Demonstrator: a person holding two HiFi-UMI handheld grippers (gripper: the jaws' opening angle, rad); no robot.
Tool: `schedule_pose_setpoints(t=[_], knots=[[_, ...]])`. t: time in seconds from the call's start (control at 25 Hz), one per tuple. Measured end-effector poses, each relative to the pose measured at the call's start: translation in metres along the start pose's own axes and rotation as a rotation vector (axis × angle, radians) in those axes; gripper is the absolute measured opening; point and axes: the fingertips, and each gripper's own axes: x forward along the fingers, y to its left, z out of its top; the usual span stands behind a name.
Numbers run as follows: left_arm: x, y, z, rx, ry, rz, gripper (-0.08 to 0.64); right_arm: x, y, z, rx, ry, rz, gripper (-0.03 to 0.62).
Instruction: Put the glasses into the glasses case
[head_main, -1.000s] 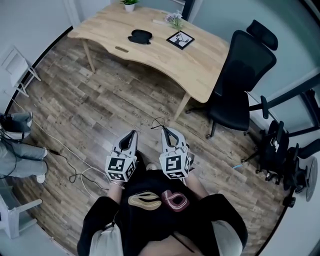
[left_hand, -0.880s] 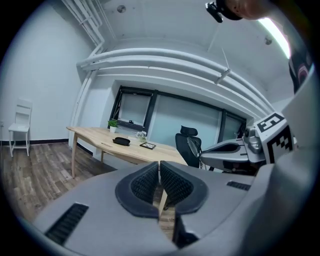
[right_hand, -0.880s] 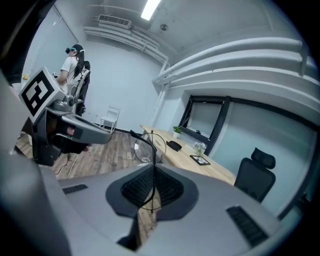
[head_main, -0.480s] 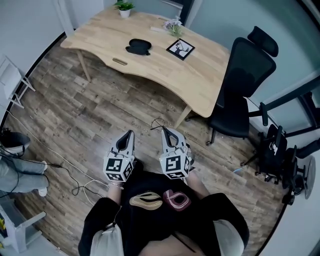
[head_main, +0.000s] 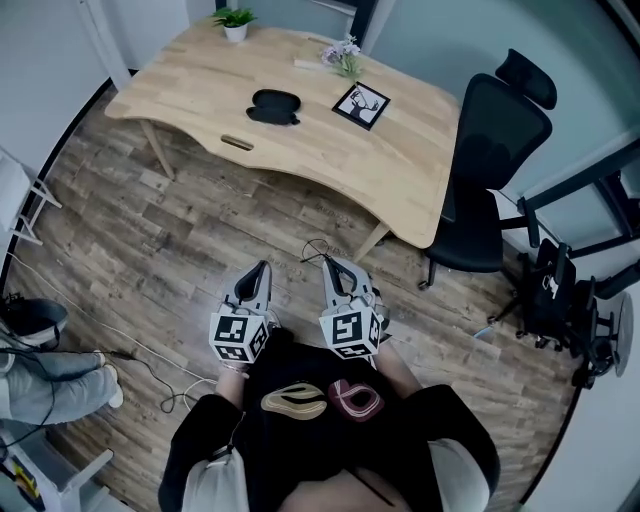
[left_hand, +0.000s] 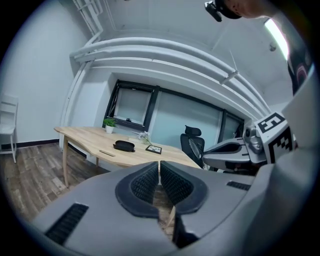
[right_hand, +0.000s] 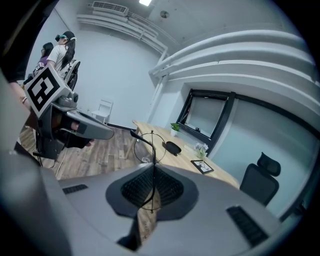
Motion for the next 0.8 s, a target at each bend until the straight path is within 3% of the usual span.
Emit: schedule_pose_setpoints(t=[0.52, 0.8], knots=[[0.037, 0.062, 0.027, 0.044, 0.036, -0.11, 0.025, 0.062, 0.0, 0.032, 0.059, 0.042, -0.084, 0.017], [0.039, 0.076, 0.035, 0.048, 0.04, -0.121, 0.025, 0.074, 0.009, 0.046, 0.063, 0.04, -0.086, 0.017]])
